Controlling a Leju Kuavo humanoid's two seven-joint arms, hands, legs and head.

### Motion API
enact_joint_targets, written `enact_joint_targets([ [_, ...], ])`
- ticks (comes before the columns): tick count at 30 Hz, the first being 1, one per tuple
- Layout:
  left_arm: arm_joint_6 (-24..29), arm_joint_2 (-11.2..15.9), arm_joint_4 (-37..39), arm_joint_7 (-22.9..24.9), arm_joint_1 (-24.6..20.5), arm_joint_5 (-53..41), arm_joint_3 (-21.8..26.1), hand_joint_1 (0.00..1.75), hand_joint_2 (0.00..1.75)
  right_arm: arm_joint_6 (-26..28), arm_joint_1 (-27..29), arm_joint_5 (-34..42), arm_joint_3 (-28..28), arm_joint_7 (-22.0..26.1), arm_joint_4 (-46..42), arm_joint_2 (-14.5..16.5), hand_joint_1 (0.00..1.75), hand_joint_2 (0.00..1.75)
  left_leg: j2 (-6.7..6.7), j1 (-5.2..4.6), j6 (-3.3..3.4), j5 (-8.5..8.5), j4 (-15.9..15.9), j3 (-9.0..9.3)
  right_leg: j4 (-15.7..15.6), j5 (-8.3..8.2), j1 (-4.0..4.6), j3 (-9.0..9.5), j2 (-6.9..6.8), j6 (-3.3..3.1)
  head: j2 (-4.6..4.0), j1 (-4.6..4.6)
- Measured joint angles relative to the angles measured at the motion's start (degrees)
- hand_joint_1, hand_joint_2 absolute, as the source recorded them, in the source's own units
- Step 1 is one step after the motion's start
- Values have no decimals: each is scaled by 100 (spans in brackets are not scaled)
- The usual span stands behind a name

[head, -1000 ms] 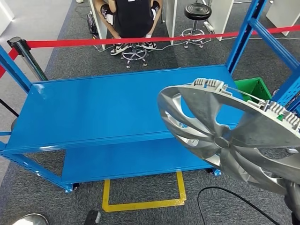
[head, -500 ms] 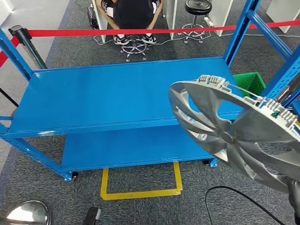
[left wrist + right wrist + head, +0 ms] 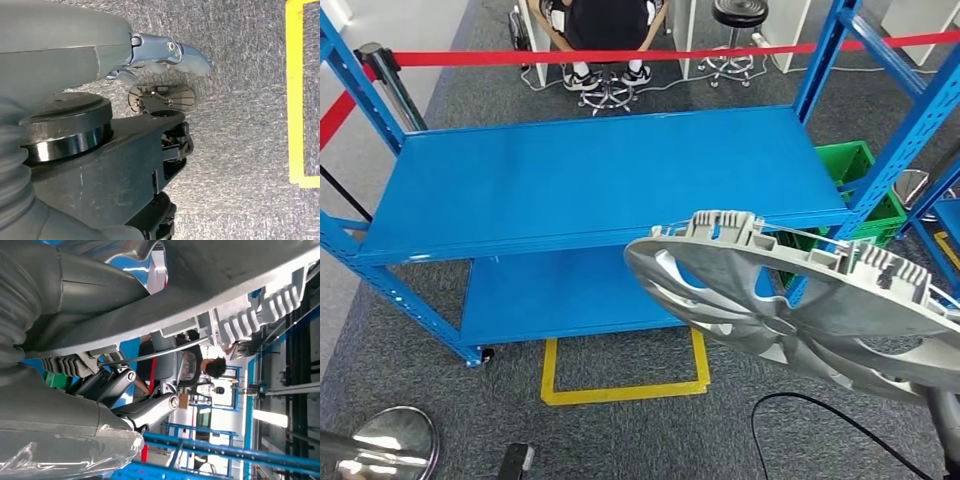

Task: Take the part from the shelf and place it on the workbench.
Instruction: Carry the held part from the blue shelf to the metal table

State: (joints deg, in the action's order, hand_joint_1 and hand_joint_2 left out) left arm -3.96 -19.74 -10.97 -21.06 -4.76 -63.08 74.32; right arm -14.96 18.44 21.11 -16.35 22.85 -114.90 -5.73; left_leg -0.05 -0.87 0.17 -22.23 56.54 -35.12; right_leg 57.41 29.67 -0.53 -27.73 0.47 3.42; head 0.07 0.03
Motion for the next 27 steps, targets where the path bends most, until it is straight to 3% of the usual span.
enact_joint_targets([
  [2, 0, 4, 0, 1, 3, 0, 2, 0, 175, 5, -8, 1, 3, 6, 1, 0, 175, 175, -1, 8, -66, 37, 8, -25, -24, -60, 1, -82, -7, -99, 0, 2],
  [3, 0, 6, 0, 2, 3, 0, 3, 0, 175, 7, -13, 0, 3, 7, 2, 0, 175, 175, -2, 12, -104, -62, 68, -64, -27, -113, -5, -123, -16, -158, 0, -12],
  [4, 0, 8, 0, 3, 4, 0, 3, 0, 175, 7, -18, -1, 4, 7, 2, 0, 175, 175, -3, 18, -141, -262, 218, -128, -37, -176, -17, -177, -25, -210, 0, -26],
  [6, 0, 10, 0, 4, 2, 0, 5, 0, 175, 12, -23, 1, 4, 8, 2, 0, 175, 175, -3, 41, -205, -850, 822, -310, -35, -309, -23, -314, -31, -263, 0, -53],
  [7, -2, 11, 0, 5, 2, 0, 5, 0, 175, 15, -22, 8, 4, 8, 2, 0, 175, 175, -3, 53, -227, -1062, 1183, -387, -31, -375, -22, -398, -32, -266, 0, -54],
  [8, -4, 12, 0, 9, 2, -1, 6, 0, 175, 18, -24, 19, 6, 9, 5, 0, 175, 175, -3, 63, -242, -1143, 1455, -416, -26, -438, -21, -480, -34, -261, 0, -54],
  [9, -10, 13, 0, 15, 1, -2, 6, 0, 175, 24, -31, 34, 12, 10, 10, 0, 175, 175, -3, 71, -249, -1092, 1577, -372, -21, -498, -21, -562, -36, -250, 0, -54],
  [10, -15, 13, 0, 24, 1, -7, 6, 0, 175, 42, -47, 42, 23, 14, 17, 0, 175, 175, -3, 79, -250, -942, 1495, -232, -17, -553, -23, -637, -37, -233, 0, -55],
  [12, -20, 10, 0, 61, -5, -26, 6, 0, 175, 124, -102, 2, 69, 28, 30, -1, 175, 175, -4, 93, -238, -678, 866, 296, -3, -654, -19, -754, -32, -184, 0, -57],
  [14, -9, 5, 0, 129, -21, -81, 5, 0, 175, 251, -178, -114, 146, 67, 40, -9, 175, 175, -8, 92, -178, -689, 122, 799, 23, -753, -5, -835, -30, -125, 0, -54],
  [15, -3, 3, 0, 169, -28, -129, 3, 0, 175, 330, -234, -195, 208, 89, 55, -19, 175, 175, -10, 80, -134, -726, -89, 909, 19, -814, -4, -866, -32, -94, 0, -53],
  [17, 4, 1, 0, 221, -29, -222, -5, 0, 175, 485, -352, -347, 366, 116, 105, -53, 175, 175, -4, 62, -29, -693, -190, 862, -7, -921, -28, -923, -31, -32, 0, -53],
  [19, 7, -2, 0, 231, -23, -272, -14, 0, 175, 570, -425, -426, 507, 124, 164, -86, 175, 175, 7, 62, 68, -578, -198, 766, 109, -739, -49, -1014, -34, 16, 0, -43],
  [22, 9, -1, 0, 229, -23, -295, -35, 0, 175, 609, -508, -455, 646, 131, 247, -120, 175, 175, 11, 44, 147, -388, -196, 556, 1099, 74, -52, -1252, -36, 46, 0, -7],
  [23, 9, -1, 0, 229, -23, -296, -42, 0, 175, 617, -529, -456, 683, 133, 273, -130, 175, 175, 11, 30, 154, -320, -187, 466, 1460, 231, -51, -1294, -36, 48, 0, -1],
  [24, 9, 0, 0, 229, -23, -297, -44, 0, 175, 620, -539, -457, 711, 134, 293, -137, 175, 175, 10, 18, 155, -260, -173, 379, 1628, 214, -50, -1255, -35, 43, 0, 2],
  [25, 9, 0, 0, 229, -23, -297, -46, 0, 175, 621, -543, -458, 738, 135, 310, -146, 175, 175, 10, 9, 151, -204, -153, 290, 1599, 85, -47, -1119, -35, 32, 0, 1],
  [27, 8, -1, 0, 229, -24, -297, -48, 0, 175, 621, -555, -461, 785, 136, 333, -166, 175, 175, 6, 0, 124, -107, -104, 132, 979, -160, -34, -587, -36, -1, 0, 1],
])
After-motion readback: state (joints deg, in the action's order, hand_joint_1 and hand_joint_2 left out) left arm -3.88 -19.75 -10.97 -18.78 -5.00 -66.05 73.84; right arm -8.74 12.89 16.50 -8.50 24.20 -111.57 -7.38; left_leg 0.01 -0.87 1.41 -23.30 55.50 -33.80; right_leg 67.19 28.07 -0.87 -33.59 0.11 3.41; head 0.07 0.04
